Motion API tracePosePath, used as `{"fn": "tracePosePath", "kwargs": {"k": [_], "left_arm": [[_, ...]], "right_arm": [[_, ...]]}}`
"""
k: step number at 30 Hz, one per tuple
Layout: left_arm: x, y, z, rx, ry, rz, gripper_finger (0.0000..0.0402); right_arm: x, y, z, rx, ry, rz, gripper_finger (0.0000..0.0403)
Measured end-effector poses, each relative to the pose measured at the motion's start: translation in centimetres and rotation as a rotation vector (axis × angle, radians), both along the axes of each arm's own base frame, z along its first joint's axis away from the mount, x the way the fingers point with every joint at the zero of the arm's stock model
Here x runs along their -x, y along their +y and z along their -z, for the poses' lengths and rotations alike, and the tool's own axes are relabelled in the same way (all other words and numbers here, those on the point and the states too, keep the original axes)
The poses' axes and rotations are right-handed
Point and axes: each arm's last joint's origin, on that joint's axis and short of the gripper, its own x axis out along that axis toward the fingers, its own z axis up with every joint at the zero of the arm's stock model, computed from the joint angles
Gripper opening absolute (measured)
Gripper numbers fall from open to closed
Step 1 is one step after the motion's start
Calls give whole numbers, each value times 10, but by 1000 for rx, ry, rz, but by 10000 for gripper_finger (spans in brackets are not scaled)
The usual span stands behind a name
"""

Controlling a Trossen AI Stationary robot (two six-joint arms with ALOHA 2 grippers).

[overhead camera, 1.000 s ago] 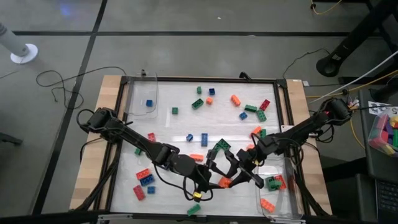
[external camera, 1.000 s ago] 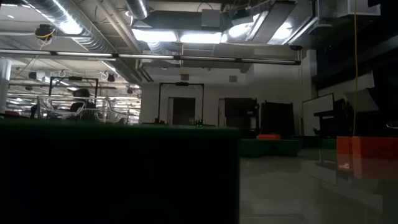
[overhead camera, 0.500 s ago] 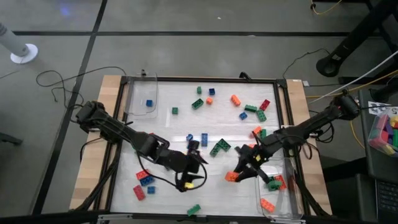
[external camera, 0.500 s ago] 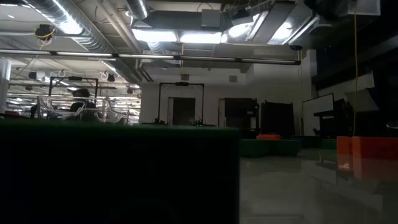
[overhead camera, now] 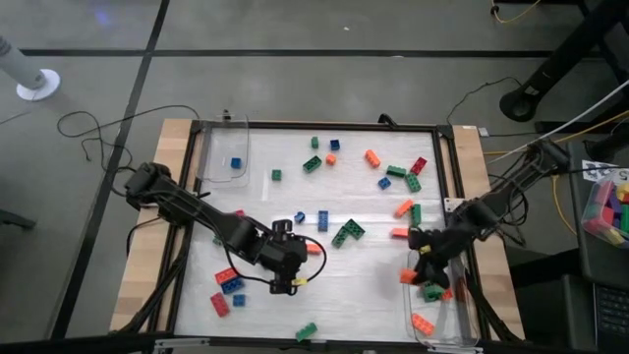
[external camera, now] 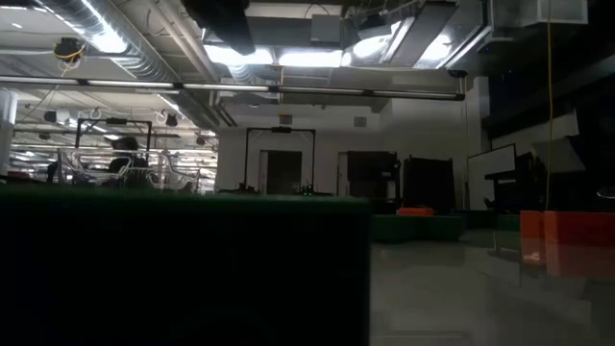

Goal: Sort blocks by size
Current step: Put the 8 stud orange game piece into the bottom transparent bin

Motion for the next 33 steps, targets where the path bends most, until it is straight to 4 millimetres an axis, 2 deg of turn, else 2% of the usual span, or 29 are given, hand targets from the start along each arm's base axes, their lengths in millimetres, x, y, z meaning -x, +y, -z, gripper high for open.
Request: {"fn": "tracePosePath", "kwargs": {"k": [9, 13, 22, 28, 33], "left_arm": [[-10, 7, 7, -54, -28, -61, 235], [-20, 10, 15, -65, -36, -61, 235], [-42, 18, 61, -158, 82, -16, 235], [-54, 33, 88, -190, 159, -40, 235], [-61, 43, 108, -142, 235, -25, 235]], "right_arm": [[33, 6, 18, 120, 326, 58, 127], [38, 9, 19, 127, 356, 51, 144], [37, 13, 23, 123, 400, 51, 149], [36, 14, 23, 123, 399, 51, 150], [34, 16, 22, 104, 360, 60, 151]]}}
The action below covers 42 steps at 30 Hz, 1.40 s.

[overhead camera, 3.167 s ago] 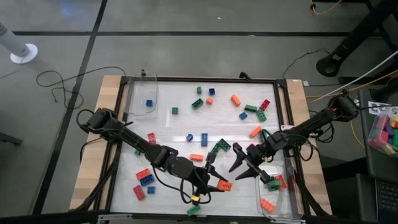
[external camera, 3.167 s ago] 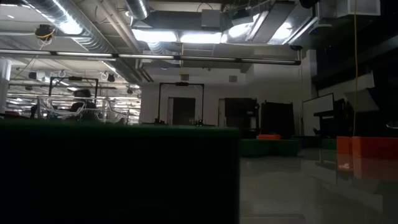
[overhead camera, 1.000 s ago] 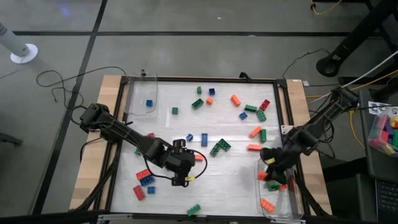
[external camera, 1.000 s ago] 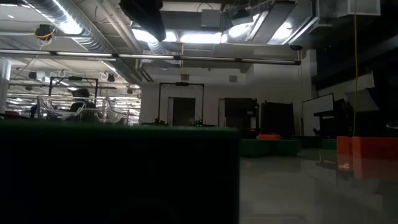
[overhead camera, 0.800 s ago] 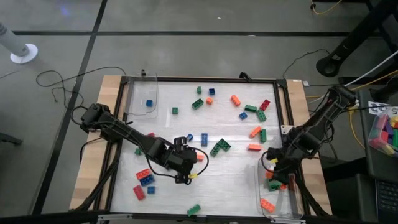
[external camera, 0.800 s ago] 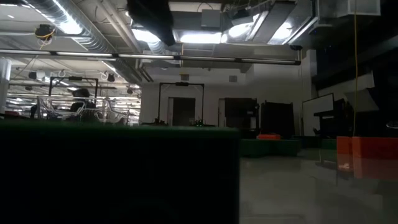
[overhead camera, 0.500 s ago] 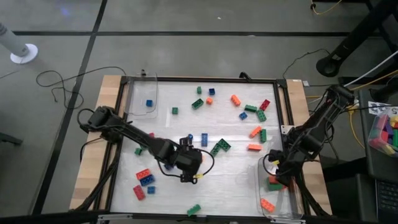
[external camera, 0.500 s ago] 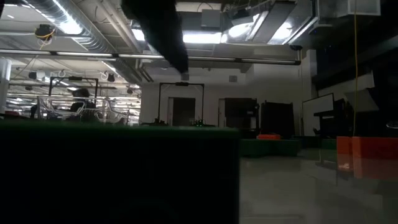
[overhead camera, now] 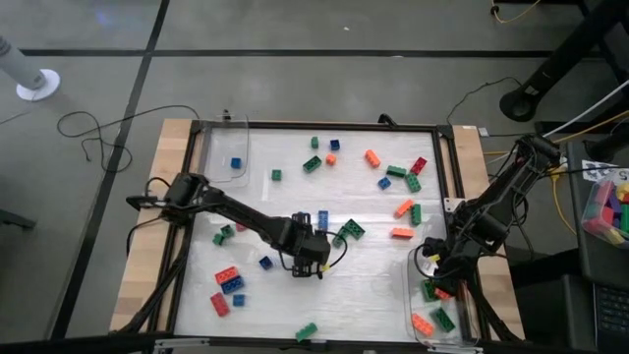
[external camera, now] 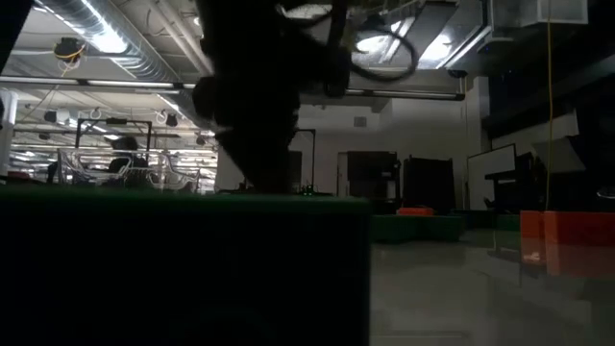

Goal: Sort blocks by size
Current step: Put the 8 stud orange game piece into the bottom transparent bin

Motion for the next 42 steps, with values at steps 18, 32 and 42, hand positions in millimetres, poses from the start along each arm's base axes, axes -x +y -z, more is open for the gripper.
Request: {"fn": "tracePosePath", "kwargs": {"k": [18, 32, 42], "left_arm": [[-12, 4, 14, 50, -33, -29, 73], [-52, -17, -37, 316, -532, 63, 83], [-58, -23, -48, 330, -662, 111, 79]], "right_arm": [[-21, 0, -7, 377, -576, 21, 151], [-49, 26, 16, 659, -746, -59, 151], [-67, 37, 20, 758, -868, -30, 151]]}}
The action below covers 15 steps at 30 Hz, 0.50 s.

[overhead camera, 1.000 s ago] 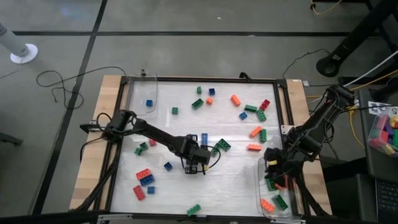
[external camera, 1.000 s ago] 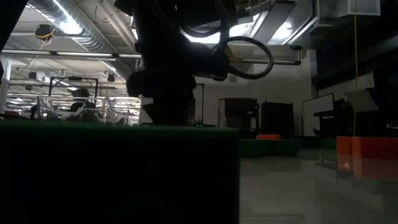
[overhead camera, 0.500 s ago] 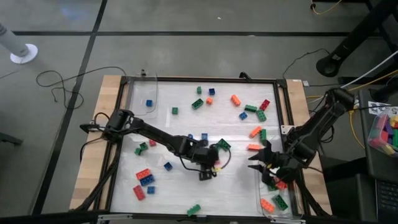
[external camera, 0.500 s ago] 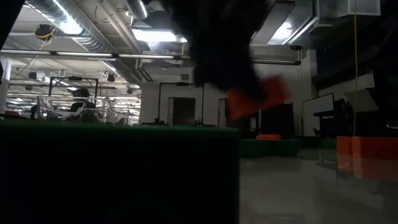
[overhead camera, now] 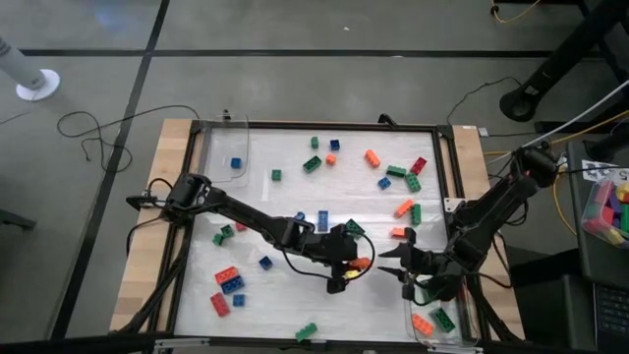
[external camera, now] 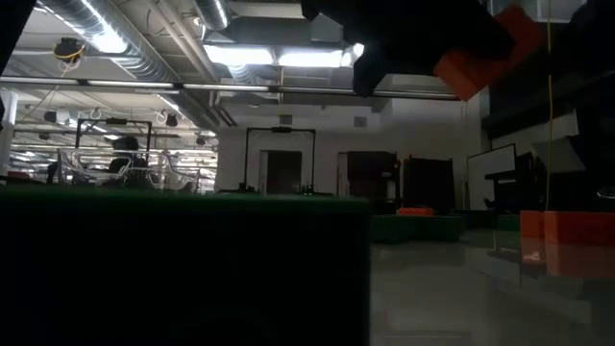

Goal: Sort blocks by size
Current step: Put the 8 stud orange game piece into the bottom transparent bin

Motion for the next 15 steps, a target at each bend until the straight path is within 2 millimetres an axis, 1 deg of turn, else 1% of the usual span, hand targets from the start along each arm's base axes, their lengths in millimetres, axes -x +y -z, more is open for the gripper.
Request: {"fn": "tracePosePath", "kwargs": {"k": [5, 10, 15], "left_arm": [[1, -1, 1, -14, 4, 9, 85], [2, -4, 2, -24, 15, 21, 82], [3, -5, 3, -40, 19, 42, 85]], "right_arm": [[-15, -4, -2, -43, -23, -5, 151], [-27, -11, -5, -86, 2, -88, 151], [-34, -15, -5, -150, 34, -160, 151]]}}
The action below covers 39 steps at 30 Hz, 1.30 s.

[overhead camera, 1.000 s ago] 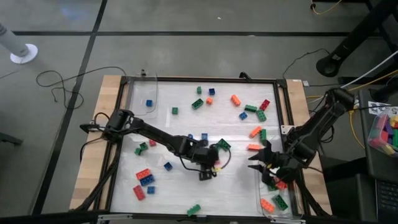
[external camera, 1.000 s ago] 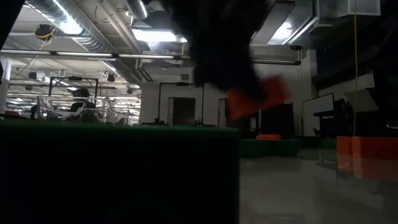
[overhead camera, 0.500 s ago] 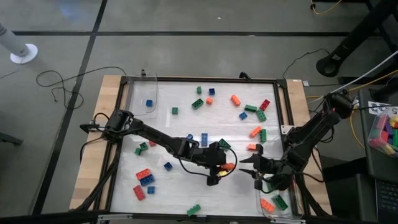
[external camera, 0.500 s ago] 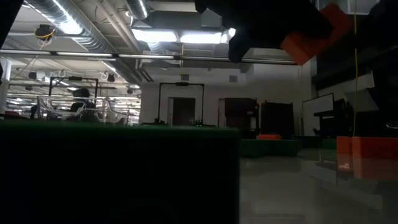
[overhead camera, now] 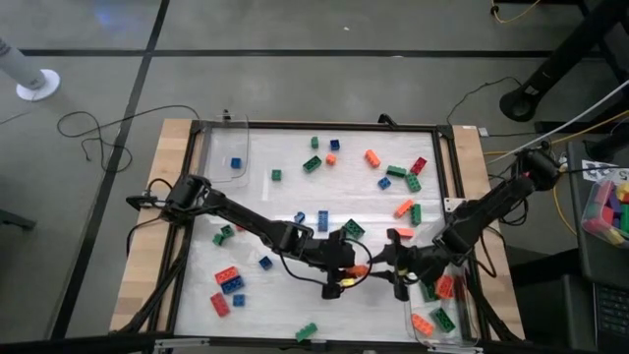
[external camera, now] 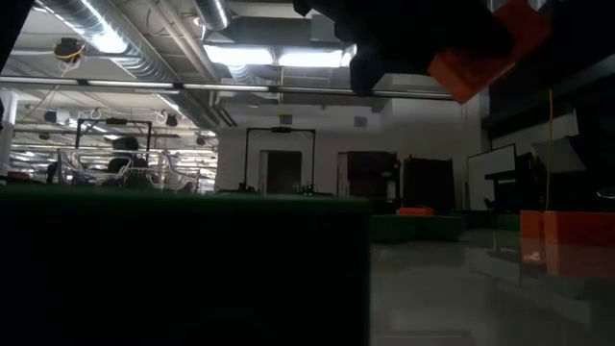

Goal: Sort blocks by size
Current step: Put the 8 stud orange game piece into the bottom transparent bin

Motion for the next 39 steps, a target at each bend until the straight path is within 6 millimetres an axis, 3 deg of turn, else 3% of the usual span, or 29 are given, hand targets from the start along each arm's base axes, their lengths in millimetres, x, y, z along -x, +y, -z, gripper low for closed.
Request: {"fn": "tracePosePath", "kwargs": {"k": [12, 21, 26, 28, 39], "left_arm": [[1, -8, -2, -21, -33, 13, 85], [-2, -7, -6, -10, -77, 11, 88], [-1, -8, -5, -12, -65, 14, 100], [0, -10, -5, -16, -64, 21, 107], [8, -6, 8, -65, 99, 34, 197]], "right_arm": [[0, 3, -1, -42, 14, -69, 151], [-9, -2, -5, -62, -49, -7, 151], [-12, -6, -5, -80, -38, -21, 117], [-13, -6, -5, -88, -33, -31, 92], [-9, -4, -7, -196, 36, -138, 90]]}}
